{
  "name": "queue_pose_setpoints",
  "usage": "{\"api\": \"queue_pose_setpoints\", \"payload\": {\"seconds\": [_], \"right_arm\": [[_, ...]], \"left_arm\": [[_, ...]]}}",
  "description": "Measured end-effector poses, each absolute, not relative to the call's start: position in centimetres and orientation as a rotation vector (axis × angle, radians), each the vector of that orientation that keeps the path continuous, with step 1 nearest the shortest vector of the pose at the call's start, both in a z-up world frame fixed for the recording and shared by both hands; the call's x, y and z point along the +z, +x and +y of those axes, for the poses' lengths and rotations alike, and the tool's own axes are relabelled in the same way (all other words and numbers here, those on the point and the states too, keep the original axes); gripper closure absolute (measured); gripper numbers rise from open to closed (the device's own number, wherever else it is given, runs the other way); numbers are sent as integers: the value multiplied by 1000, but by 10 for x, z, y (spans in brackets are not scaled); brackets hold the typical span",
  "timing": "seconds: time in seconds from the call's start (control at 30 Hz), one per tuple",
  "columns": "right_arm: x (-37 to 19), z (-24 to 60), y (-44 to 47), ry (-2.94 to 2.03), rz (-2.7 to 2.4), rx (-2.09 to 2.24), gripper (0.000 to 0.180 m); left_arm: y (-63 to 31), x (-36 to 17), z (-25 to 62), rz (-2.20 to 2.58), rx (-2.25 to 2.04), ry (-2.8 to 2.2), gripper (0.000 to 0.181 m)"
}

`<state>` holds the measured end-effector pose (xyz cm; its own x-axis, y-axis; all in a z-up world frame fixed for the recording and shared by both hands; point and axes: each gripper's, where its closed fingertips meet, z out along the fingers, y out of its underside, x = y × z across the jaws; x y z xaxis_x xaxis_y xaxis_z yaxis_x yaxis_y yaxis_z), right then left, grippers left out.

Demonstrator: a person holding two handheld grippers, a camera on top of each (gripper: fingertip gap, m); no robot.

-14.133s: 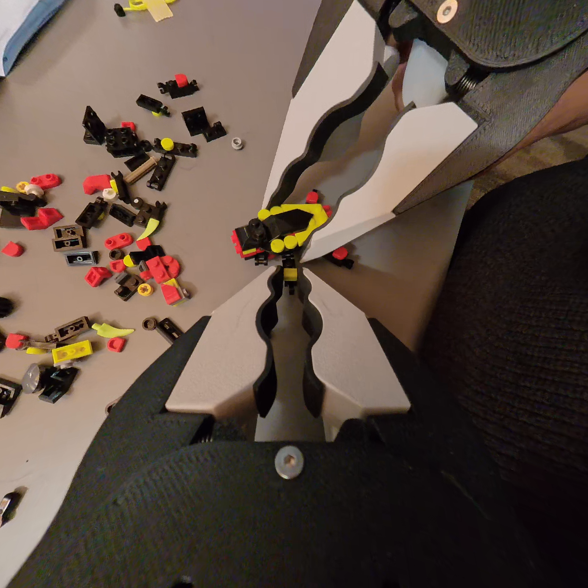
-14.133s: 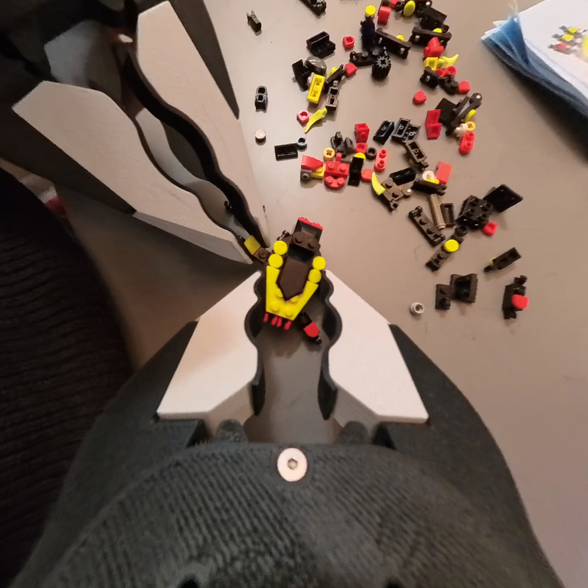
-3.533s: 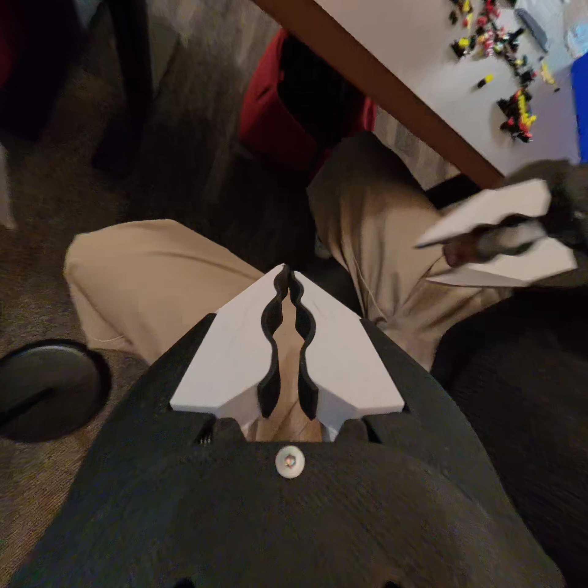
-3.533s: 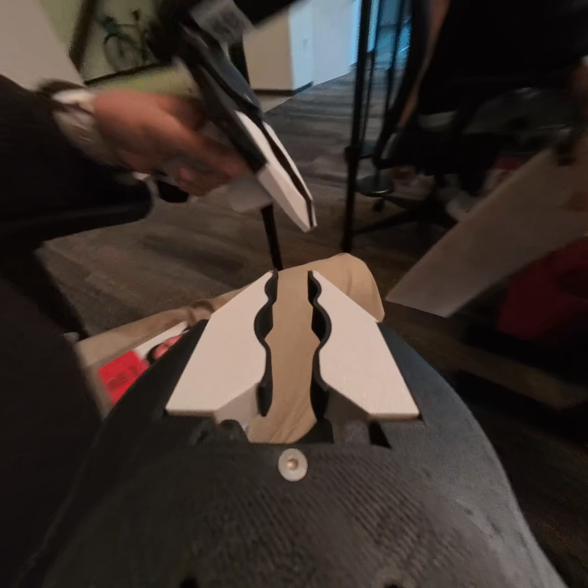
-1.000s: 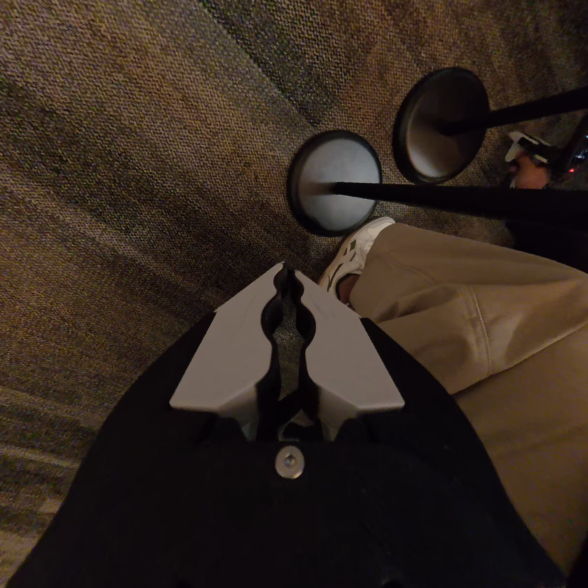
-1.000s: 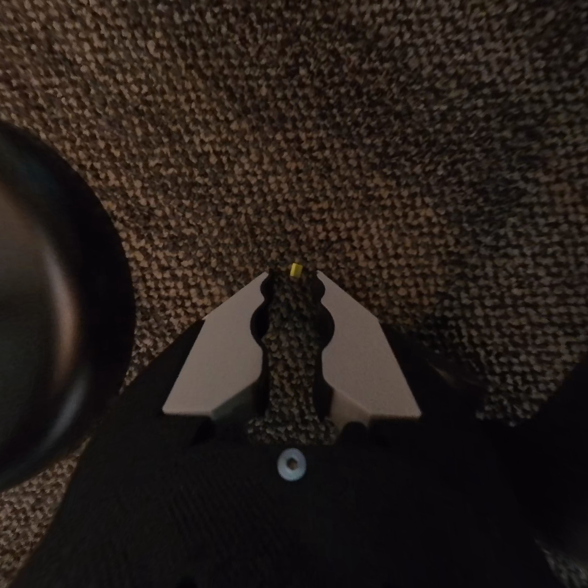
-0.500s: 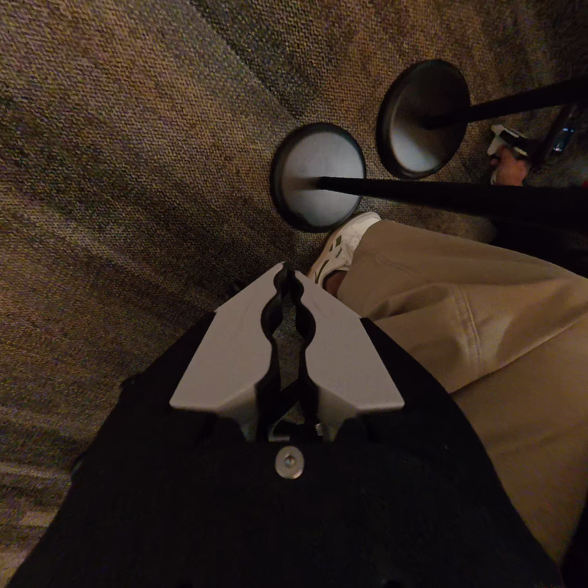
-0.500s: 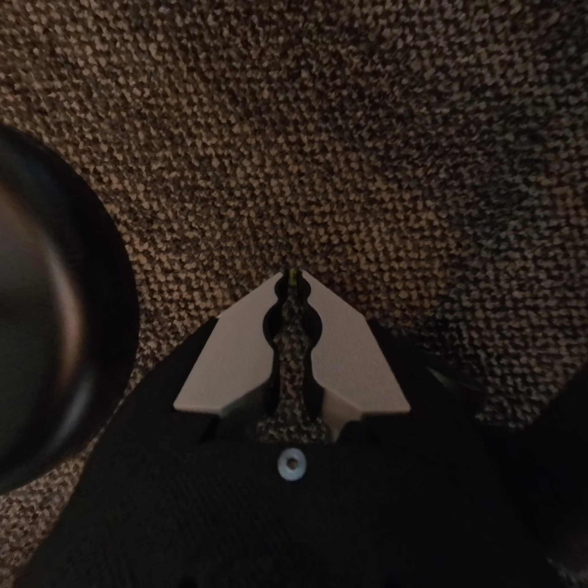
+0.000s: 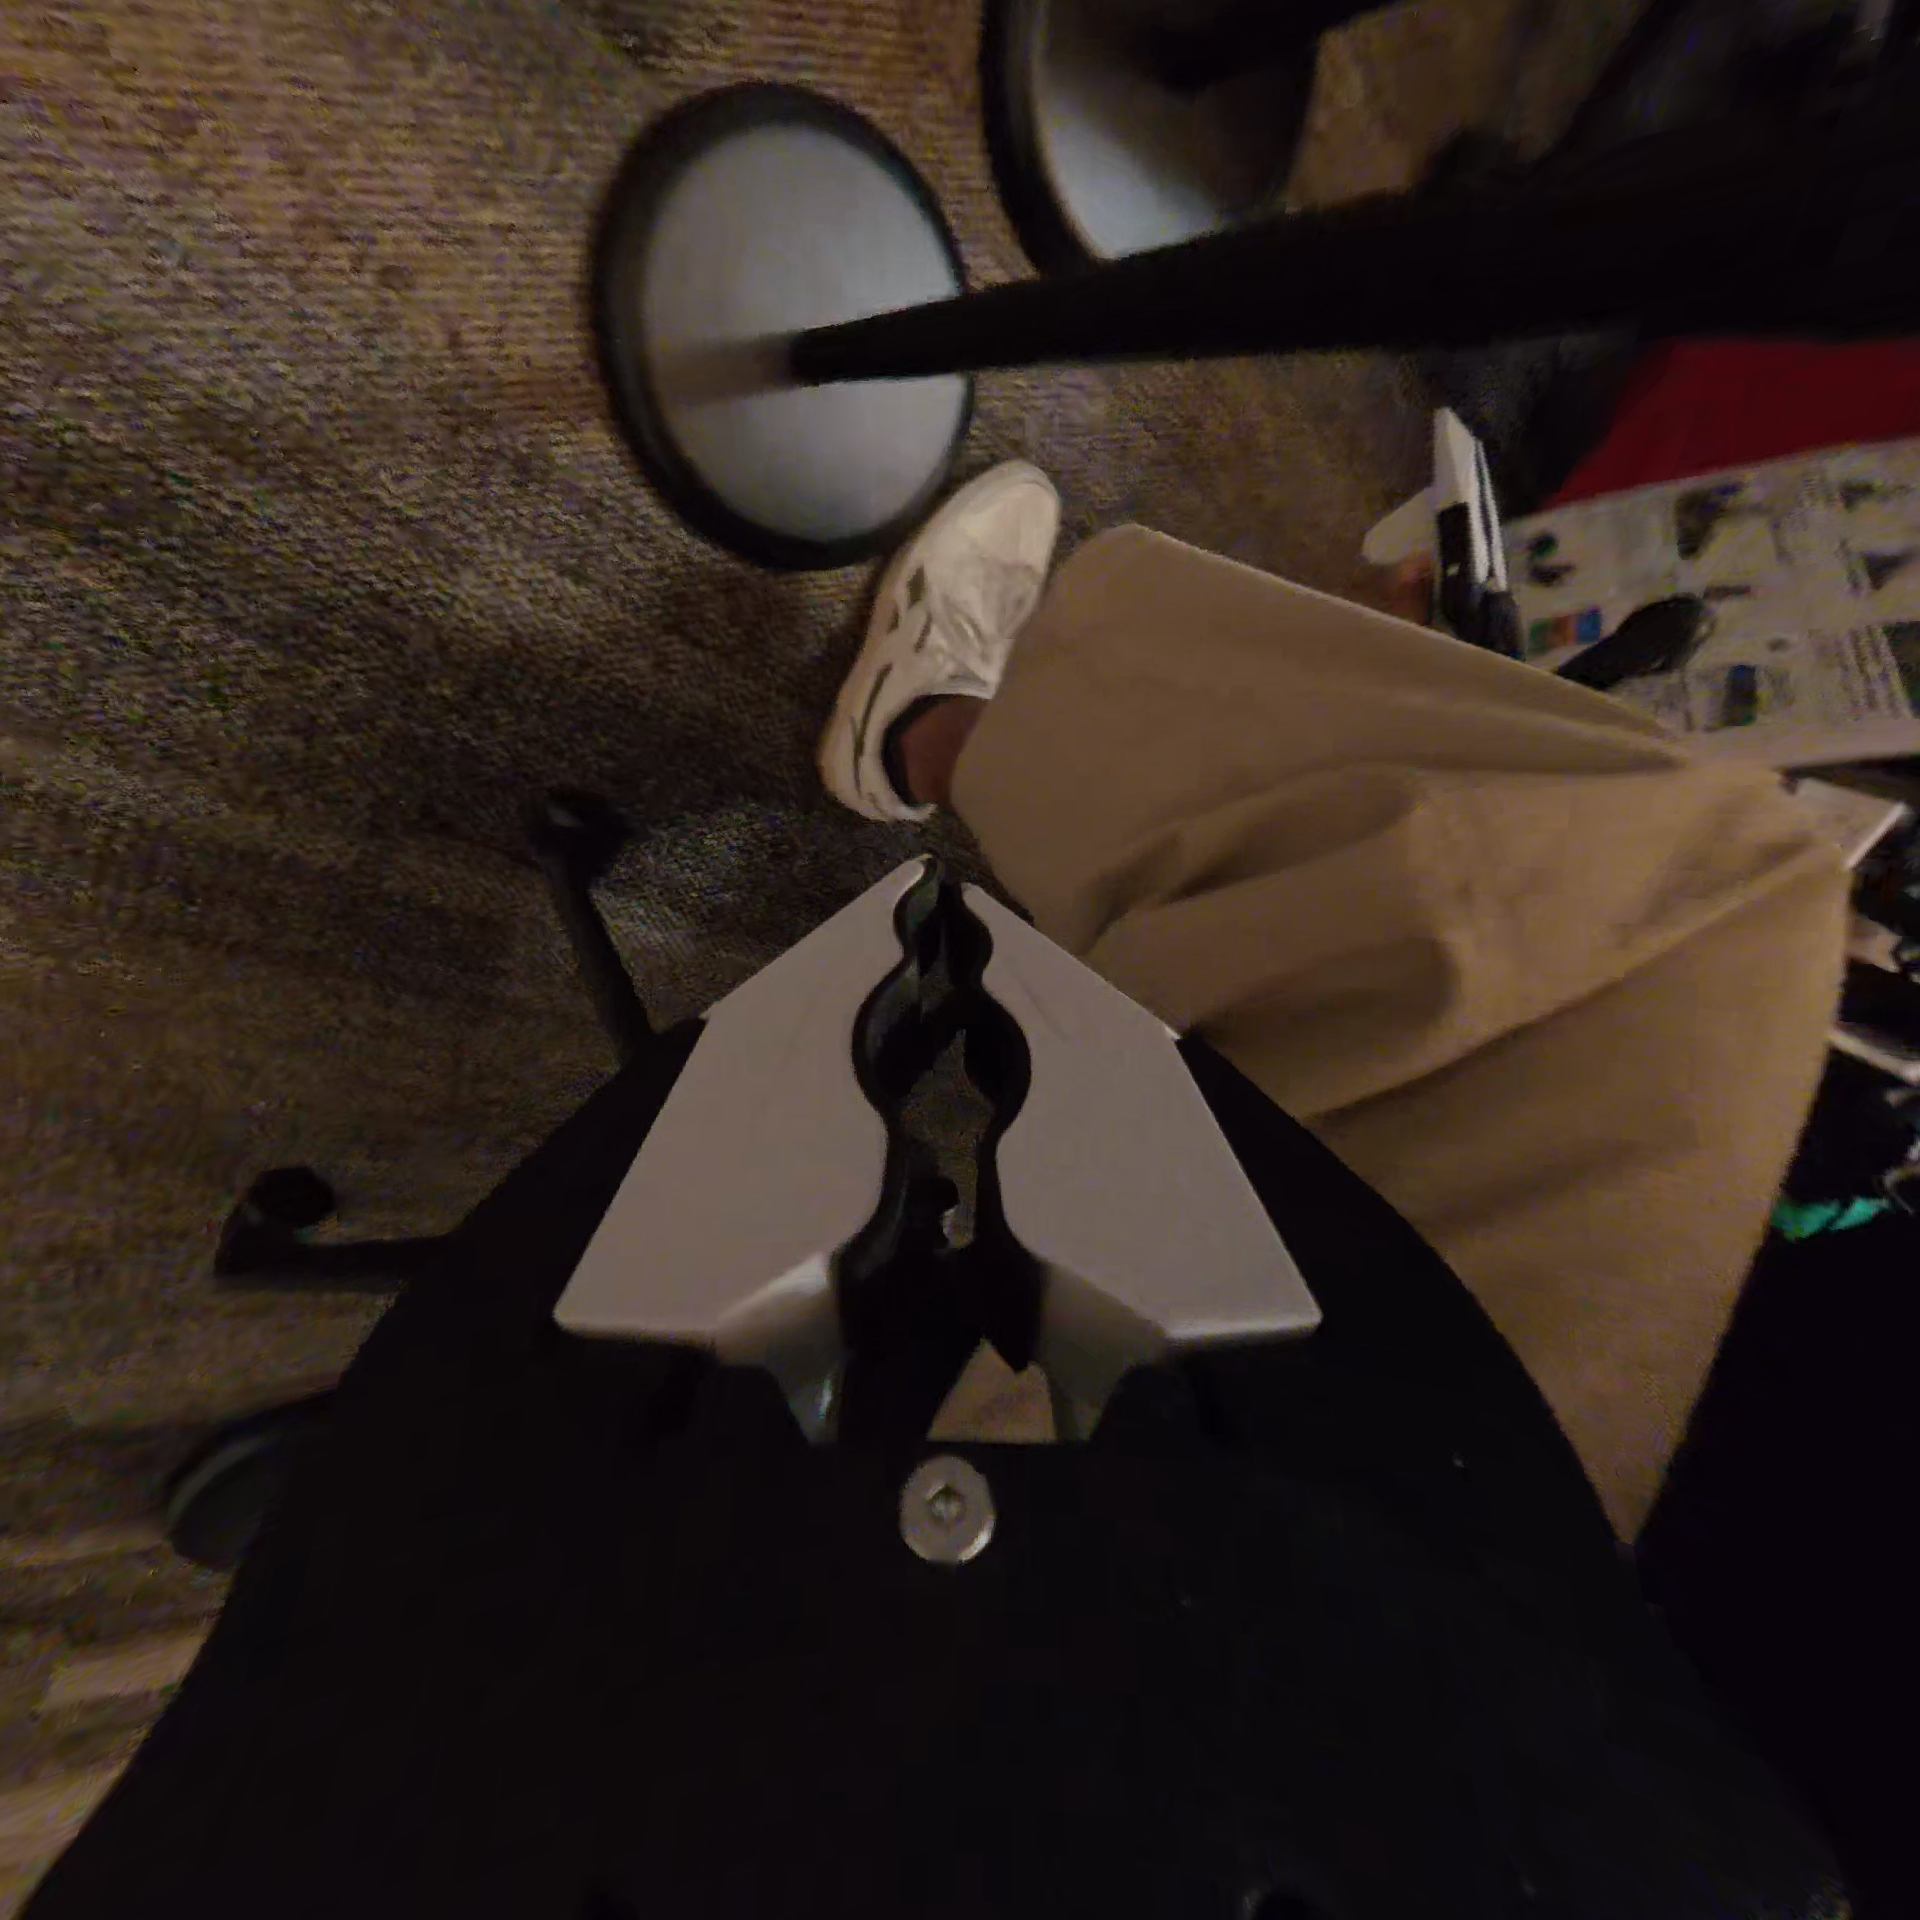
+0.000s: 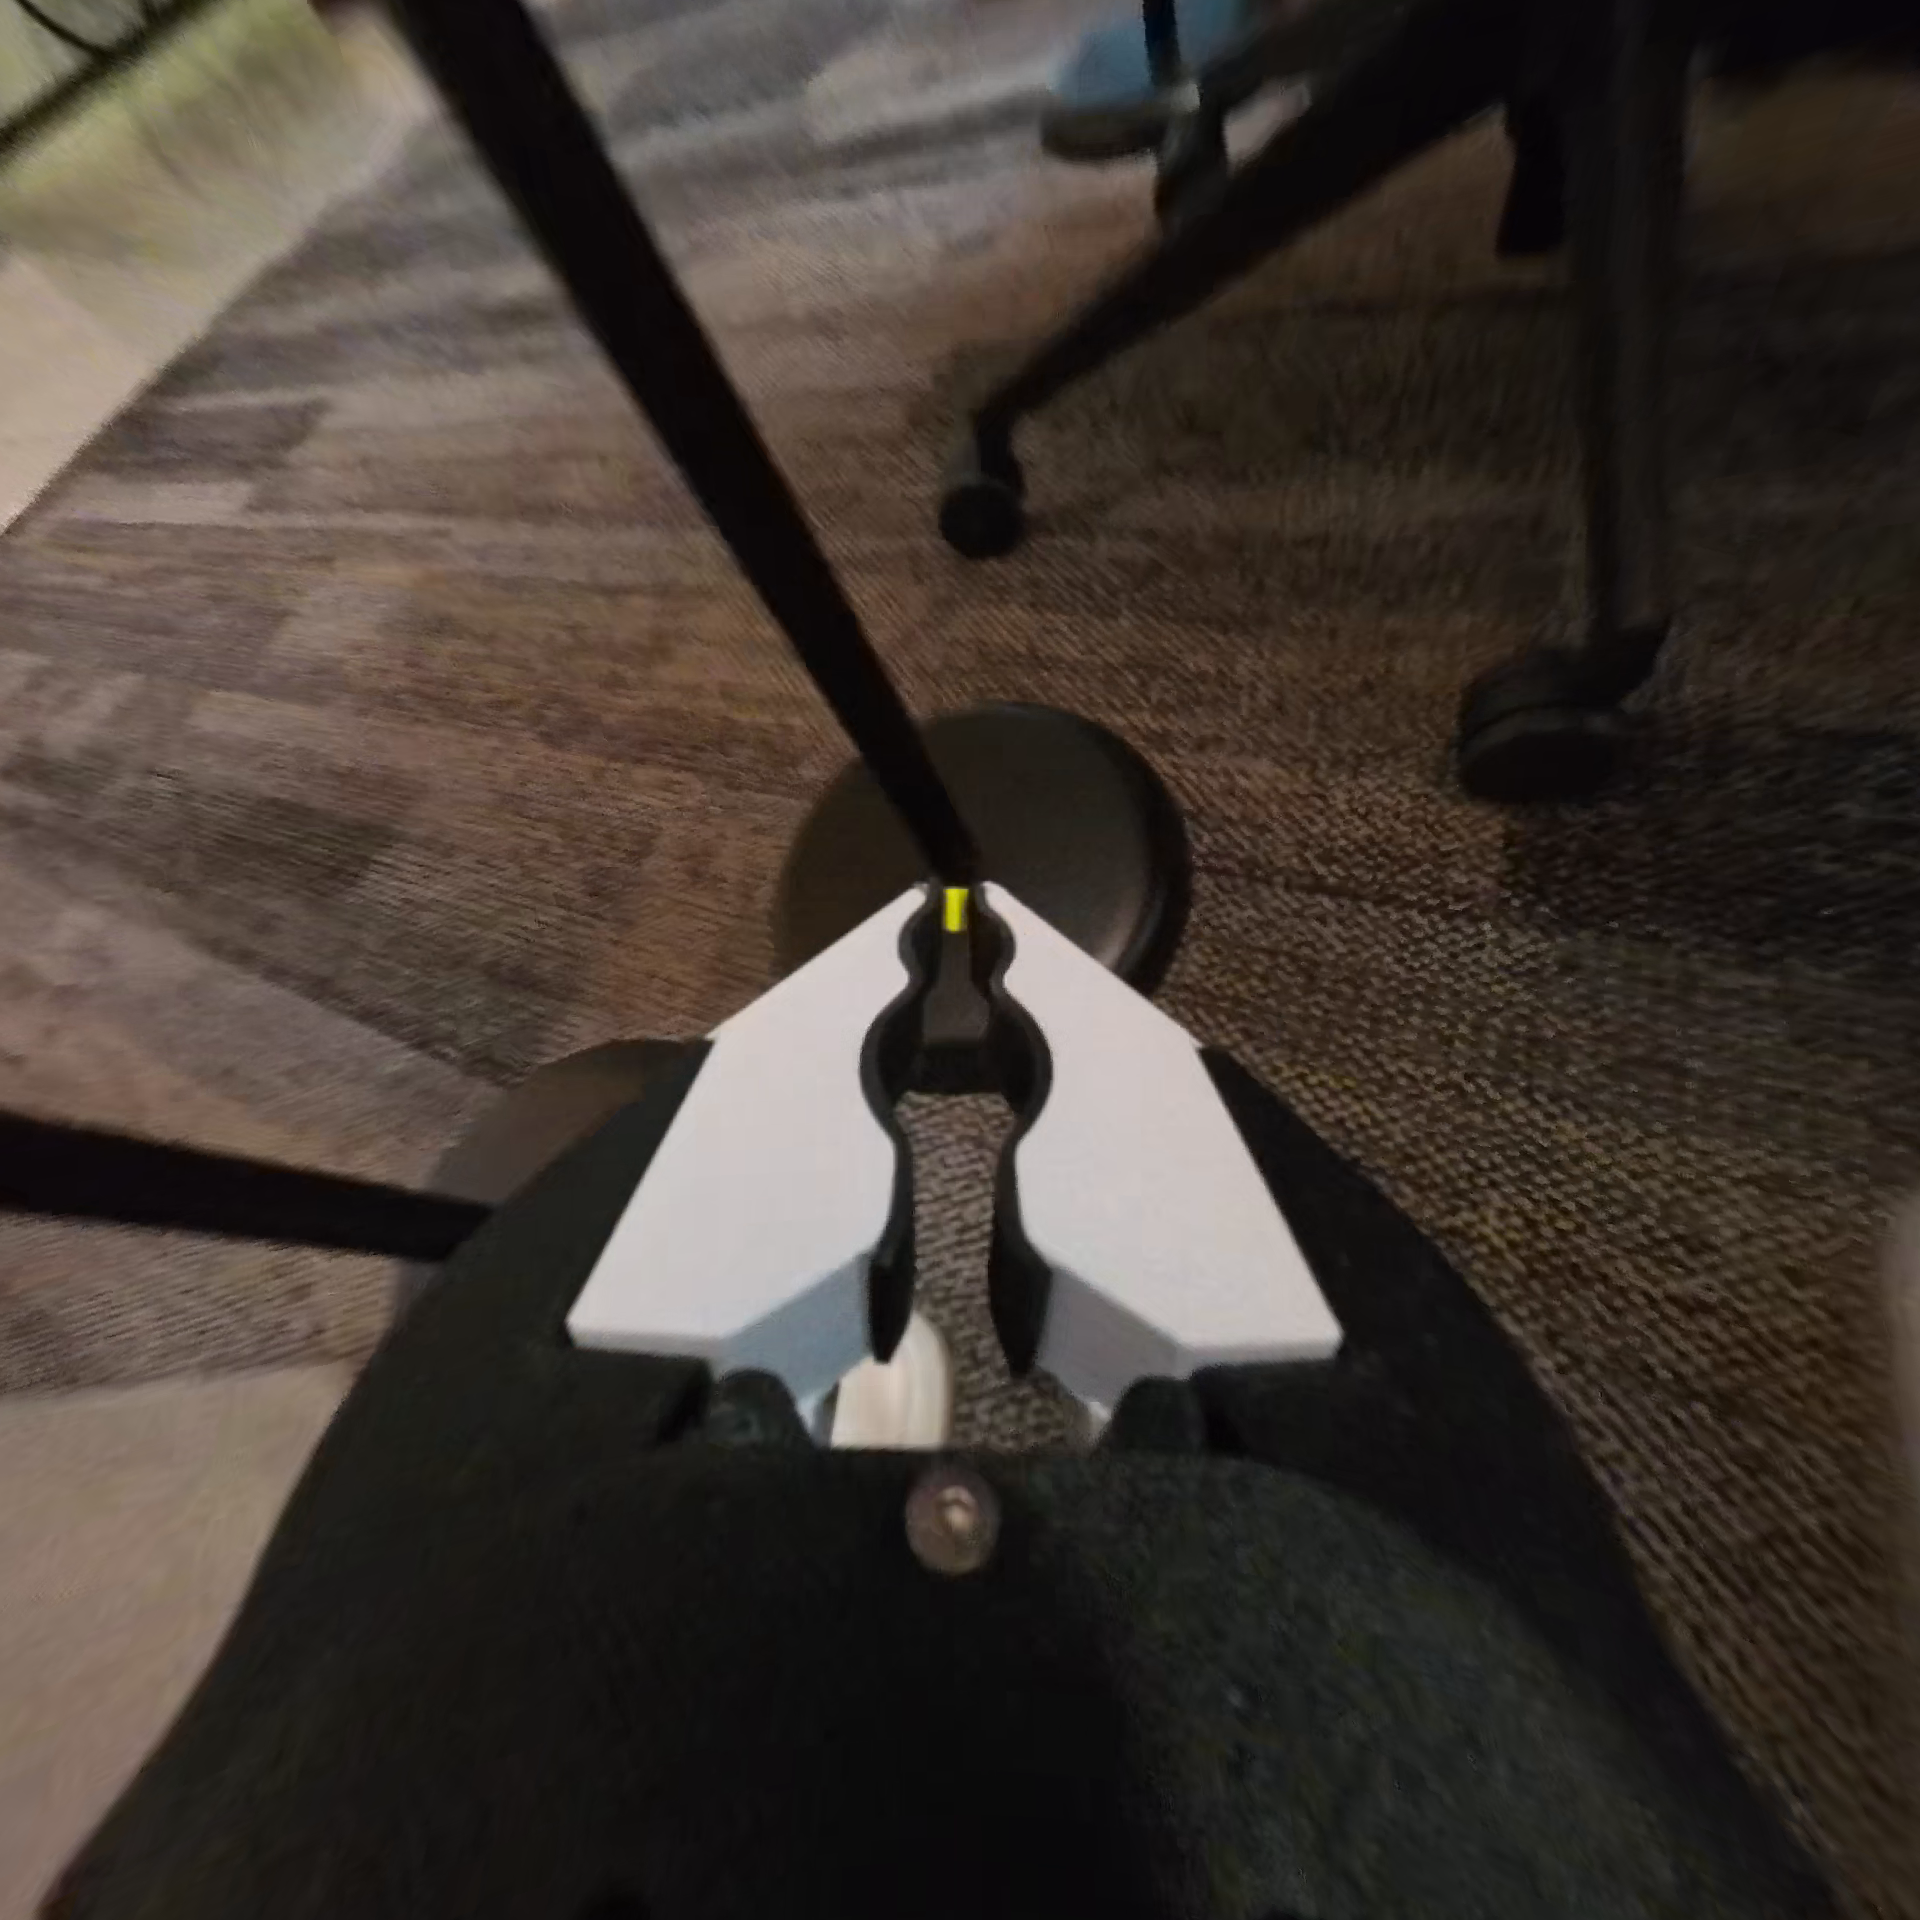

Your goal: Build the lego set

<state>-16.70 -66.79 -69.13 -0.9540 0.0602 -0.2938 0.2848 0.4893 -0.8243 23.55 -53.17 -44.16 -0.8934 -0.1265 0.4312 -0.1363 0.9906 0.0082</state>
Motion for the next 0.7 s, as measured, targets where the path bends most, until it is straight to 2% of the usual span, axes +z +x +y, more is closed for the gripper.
{"api": "queue_pose_setpoints", "payload": {"seconds": [0.1,0.2,0.33,0.43,0.57,0.7], "right_arm": [[-604,-624,-147,282,2463,-1605,177],[-522,-598,-140,347,2375,-1781,177],[-412,-573,-125,240,2288,-1952,177],[-320,-523,-107,56,2277,-2102,177],[-216,-421,-81,-47,2296,-2227,177],[-147,-294,-81,30,2458,-2333,177]], "left_arm": [[206,-429,-491,-2638,-244,31,181],[178,-395,-441,-2520,-435,-160,181],[158,-340,-433,-2419,-189,-336,181],[154,-310,-415,-2360,-40,-551,181],[116,-267,-363,-2102,6,-814,181],[82,-239,-289,-1833,-28,-1085,181]]}}
